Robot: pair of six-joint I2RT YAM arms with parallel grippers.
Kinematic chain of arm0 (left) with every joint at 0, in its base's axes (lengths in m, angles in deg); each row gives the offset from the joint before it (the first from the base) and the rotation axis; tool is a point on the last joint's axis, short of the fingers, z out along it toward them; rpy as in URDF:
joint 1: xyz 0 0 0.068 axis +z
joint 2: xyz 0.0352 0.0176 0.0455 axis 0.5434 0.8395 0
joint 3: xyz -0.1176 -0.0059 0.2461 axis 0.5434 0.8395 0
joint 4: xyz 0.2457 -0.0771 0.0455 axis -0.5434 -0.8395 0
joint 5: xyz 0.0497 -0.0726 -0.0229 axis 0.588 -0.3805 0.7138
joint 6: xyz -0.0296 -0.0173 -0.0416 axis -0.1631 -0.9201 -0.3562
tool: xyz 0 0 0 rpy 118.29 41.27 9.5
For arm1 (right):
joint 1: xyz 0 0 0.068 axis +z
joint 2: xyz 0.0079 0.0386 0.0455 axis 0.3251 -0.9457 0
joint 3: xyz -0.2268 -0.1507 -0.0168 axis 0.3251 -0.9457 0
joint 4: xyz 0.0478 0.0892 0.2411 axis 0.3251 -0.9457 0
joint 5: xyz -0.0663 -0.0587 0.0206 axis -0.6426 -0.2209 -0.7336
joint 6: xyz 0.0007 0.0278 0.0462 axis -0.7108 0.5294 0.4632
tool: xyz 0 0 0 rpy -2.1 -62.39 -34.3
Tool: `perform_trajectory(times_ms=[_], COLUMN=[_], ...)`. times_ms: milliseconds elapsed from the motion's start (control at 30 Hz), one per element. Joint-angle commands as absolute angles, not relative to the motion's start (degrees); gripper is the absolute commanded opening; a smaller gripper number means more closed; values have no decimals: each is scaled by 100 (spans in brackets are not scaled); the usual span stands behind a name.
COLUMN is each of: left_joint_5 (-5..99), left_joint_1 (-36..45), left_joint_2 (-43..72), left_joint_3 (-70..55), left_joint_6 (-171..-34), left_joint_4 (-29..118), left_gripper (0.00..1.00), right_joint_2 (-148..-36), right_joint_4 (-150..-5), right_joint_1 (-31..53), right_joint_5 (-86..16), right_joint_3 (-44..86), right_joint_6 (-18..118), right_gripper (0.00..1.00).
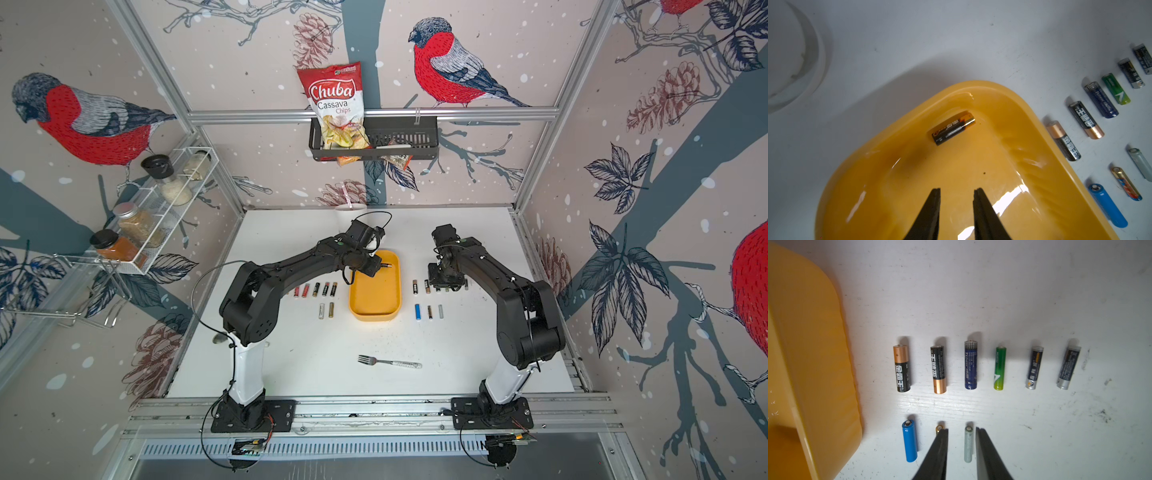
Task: Take the batteries out of the storage box
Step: Pick up the battery from the storage box.
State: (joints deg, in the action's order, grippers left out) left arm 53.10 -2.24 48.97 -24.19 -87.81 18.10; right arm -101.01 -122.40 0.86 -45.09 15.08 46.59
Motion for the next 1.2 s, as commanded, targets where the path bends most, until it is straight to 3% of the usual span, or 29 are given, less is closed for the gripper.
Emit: perform_trajectory(times_ms=[0,400,1167], left_joint_5=[5014,4959,5119], left_joint_1=[-233,-233,-258], left_joint_2=[5133,5763,6056], left_joint_3=[-2700,-3247,-3171], left_joint_6=[-8421,-8161,-8001], left_joint_4=[2060,2130,2162], left_gripper=[33,35,35], right_joint_2=[-10130,-10203,-10174], right_joint_4=[-12414,-12508,-12482], right_joint_1=[36,-140,-257], right_joint_5=[-4569,-4589,-4531], right_joint_3=[1545,1552,1421], right_joint_6=[4599,4527,4485], right_gripper=[29,30,30])
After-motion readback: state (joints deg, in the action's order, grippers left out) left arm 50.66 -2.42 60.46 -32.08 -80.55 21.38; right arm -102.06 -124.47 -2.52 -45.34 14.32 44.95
